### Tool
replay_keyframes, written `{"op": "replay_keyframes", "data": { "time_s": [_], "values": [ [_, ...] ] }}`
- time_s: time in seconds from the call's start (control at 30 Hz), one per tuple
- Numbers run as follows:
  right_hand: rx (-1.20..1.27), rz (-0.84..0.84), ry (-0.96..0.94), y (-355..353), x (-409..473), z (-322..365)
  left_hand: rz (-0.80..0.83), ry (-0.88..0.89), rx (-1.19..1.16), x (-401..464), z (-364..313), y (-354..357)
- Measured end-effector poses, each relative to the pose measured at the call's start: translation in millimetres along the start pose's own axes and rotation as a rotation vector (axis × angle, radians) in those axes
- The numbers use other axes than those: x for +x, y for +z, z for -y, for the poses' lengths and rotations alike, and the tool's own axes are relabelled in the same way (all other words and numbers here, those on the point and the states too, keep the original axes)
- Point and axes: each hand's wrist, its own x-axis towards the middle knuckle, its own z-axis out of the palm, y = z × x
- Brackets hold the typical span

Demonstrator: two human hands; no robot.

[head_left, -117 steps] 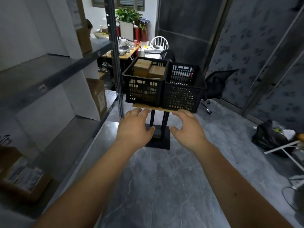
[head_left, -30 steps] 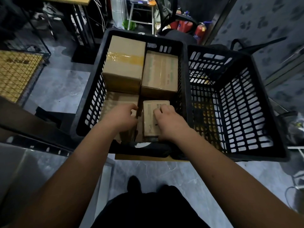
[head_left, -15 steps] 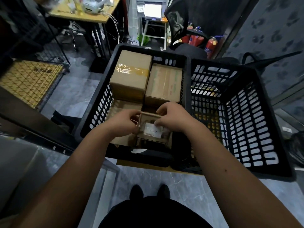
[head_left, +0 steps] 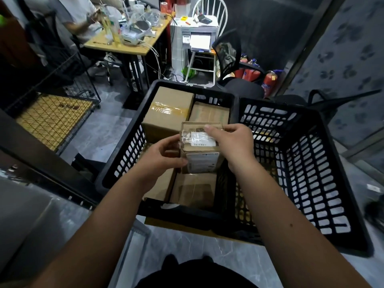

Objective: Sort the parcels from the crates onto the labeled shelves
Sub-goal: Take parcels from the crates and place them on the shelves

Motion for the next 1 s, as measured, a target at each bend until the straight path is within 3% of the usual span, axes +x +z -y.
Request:
{"op": "replay_keyframes", "data": {
  "time_s": [0.1, 0.33, 0.47, 1.0],
  "values": [
    [0.148, 0.069, 0.025, 0, 3, 4, -0.017, 0.024, -0.047, 0, -3, 3],
    [0.218, 0.269, -0.044, -5, -8, 10, -0.11, 0.028, -0.092, 0, -8, 5],
    [0.314, 0.419, 0.081, -7, -13, 13, -0.152, 0.02, -0.154, 3, -11, 8],
    [0.304, 0.486, 0.059, -8, 0, 7, -0.134, 0.013, -0.222, 11, -15, 13]
  ]
}}
